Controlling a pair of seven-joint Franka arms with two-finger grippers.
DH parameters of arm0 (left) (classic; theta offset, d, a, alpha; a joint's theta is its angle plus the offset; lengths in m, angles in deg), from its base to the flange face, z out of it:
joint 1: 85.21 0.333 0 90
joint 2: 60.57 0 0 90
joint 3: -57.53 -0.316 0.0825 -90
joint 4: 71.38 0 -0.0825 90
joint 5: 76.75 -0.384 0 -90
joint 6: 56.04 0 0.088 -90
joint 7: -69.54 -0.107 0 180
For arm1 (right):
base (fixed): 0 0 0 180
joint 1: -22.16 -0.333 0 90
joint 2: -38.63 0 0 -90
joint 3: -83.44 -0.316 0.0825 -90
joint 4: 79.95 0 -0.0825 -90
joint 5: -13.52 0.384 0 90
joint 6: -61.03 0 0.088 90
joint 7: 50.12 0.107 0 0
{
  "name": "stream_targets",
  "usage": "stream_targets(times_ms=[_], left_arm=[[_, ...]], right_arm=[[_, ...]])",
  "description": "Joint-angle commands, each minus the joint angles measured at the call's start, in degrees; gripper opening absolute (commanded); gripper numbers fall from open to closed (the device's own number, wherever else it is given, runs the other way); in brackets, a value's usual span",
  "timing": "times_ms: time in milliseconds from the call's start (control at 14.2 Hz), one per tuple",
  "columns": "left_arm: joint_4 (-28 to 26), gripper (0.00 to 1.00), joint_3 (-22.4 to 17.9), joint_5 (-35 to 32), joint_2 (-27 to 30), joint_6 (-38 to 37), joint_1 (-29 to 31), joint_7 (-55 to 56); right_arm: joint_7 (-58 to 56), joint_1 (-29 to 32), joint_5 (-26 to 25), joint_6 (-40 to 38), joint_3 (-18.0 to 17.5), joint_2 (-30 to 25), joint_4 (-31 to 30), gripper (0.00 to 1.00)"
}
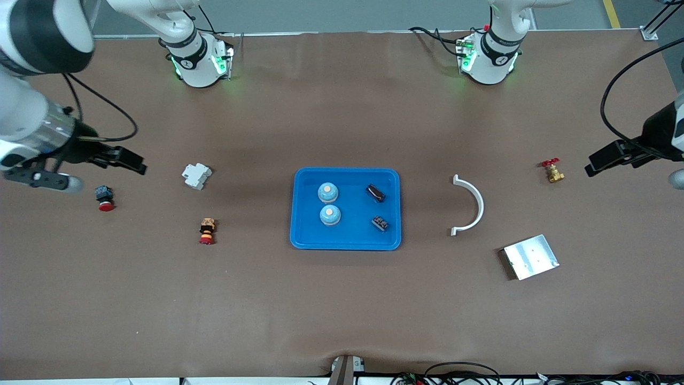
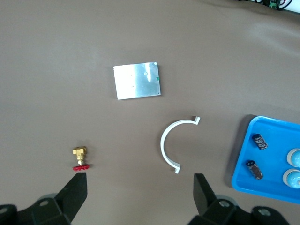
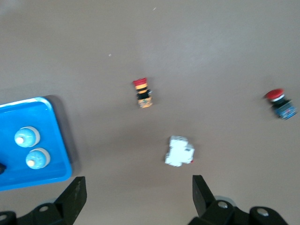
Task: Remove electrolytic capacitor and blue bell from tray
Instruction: 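Move the right gripper toward the bells while the left gripper approaches capacitors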
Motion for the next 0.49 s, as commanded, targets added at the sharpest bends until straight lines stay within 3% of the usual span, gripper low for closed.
stream_targets(times_ms=[0, 422], left_arm=[[0.68, 1.00, 0.99, -0.35, -1.39, -0.17, -1.74, 4.12], [0.59, 1.00, 0.99, 2.37, -5.60, -0.26, -8.76, 21.25]], right_arm=[[6.04, -4.55, 0.63, 6.46, 0.38, -1.59, -6.26, 1.00], [25.10, -17.64, 0.63, 16.22, 0.38, 3.49, -8.92, 1.00]])
